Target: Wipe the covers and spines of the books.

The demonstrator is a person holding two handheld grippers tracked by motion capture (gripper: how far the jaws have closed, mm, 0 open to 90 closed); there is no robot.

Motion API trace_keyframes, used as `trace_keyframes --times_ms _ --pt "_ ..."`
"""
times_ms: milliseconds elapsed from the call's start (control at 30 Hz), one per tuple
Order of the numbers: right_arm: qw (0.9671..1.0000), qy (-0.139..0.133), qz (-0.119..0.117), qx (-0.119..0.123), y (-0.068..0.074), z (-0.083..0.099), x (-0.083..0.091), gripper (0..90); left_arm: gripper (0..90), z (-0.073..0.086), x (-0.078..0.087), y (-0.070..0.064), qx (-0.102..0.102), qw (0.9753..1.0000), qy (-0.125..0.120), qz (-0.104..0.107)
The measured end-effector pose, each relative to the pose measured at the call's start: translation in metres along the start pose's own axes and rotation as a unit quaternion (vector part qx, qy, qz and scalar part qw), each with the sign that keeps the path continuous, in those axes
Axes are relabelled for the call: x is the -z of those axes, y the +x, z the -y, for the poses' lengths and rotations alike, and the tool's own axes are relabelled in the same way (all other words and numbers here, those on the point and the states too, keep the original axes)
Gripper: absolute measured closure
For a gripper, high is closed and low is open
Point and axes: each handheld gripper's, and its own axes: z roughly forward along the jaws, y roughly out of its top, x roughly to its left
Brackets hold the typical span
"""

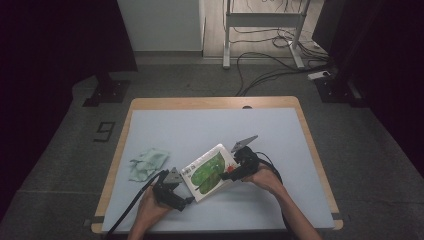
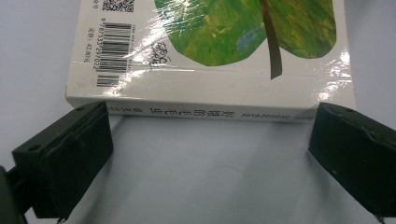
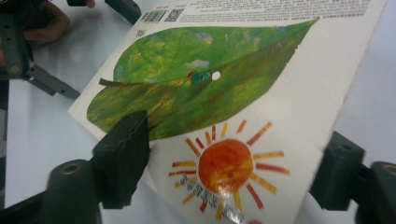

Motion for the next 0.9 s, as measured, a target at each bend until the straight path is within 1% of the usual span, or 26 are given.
trace_keyframes --times_ms 200,467,533,667,733,900 --pt "1.0000 -0.003 -0.002 0.007 0.000 0.004 0.005 33.5 0.0 0.001 0.001 0.000 0.005 1.0000 0.002 -0.005" --pt "0.9998 -0.012 -0.010 0.016 -0.002 0.015 0.011 42.4 0.0 0.000 0.003 0.008 0.035 0.9994 -0.005 0.000" --pt "0.9997 -0.014 -0.012 0.018 -0.002 0.018 0.012 44.0 0.0 -0.001 0.003 0.009 0.041 0.9992 -0.005 -0.001" --pt "0.9994 -0.018 -0.010 0.029 0.000 0.020 0.015 46.7 0.0 -0.004 0.001 0.012 0.047 0.9989 -0.006 -0.001" --pt "0.9991 -0.021 -0.009 0.035 0.002 0.020 0.017 47.9 0.0 -0.006 0.000 0.014 0.051 0.9986 -0.009 0.007" --pt "0.9984 -0.029 -0.008 0.047 0.005 0.022 0.021 50.5 0.0 -0.009 -0.001 0.018 0.058 0.9981 -0.010 0.016"
